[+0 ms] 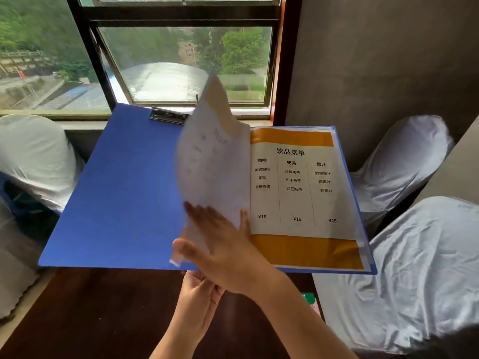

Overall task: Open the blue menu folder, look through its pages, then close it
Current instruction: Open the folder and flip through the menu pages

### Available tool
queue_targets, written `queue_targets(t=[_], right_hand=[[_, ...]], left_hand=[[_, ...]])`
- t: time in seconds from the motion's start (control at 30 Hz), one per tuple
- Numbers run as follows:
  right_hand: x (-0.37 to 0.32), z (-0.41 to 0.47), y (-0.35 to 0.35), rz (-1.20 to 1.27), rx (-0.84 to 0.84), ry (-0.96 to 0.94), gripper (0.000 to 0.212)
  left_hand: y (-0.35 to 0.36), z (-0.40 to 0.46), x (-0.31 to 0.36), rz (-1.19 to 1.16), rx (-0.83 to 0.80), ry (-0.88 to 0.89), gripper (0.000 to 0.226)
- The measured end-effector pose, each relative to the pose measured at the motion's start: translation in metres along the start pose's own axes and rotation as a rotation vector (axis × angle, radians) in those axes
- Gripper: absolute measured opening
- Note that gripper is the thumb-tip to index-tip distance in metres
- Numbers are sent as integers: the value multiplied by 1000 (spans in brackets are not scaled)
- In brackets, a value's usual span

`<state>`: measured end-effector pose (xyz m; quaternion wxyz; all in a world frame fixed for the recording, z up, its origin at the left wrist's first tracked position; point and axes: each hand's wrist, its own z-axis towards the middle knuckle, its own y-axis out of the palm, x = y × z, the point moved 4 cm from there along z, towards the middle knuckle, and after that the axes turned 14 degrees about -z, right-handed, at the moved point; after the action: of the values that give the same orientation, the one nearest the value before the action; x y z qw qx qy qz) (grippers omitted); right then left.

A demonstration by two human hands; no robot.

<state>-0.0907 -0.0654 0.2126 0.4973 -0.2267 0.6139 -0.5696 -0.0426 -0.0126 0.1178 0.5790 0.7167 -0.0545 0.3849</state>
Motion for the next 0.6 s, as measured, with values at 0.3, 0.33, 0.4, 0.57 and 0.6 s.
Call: queue_targets(t=[0.3, 0.33, 0.4, 0.57, 0.6], right_hand=[[67, -53, -55, -95, 543, 197, 36], [84, -63, -61, -222, 608, 289, 39], [117, -84, -68, -353, 631, 471, 57], [174, -121, -59, 363, 286, 600, 72], [177, -125, -57, 480, 233, 555, 68]], left_hand=[[-14, 5, 1, -159, 113, -86, 33], [-15, 5, 3, -160, 134, -90, 33], [-19, 7, 6, -172, 161, -93, 33], [-21, 13, 12, -187, 142, -78, 30], [-21, 14, 13, -182, 137, -75, 30]])
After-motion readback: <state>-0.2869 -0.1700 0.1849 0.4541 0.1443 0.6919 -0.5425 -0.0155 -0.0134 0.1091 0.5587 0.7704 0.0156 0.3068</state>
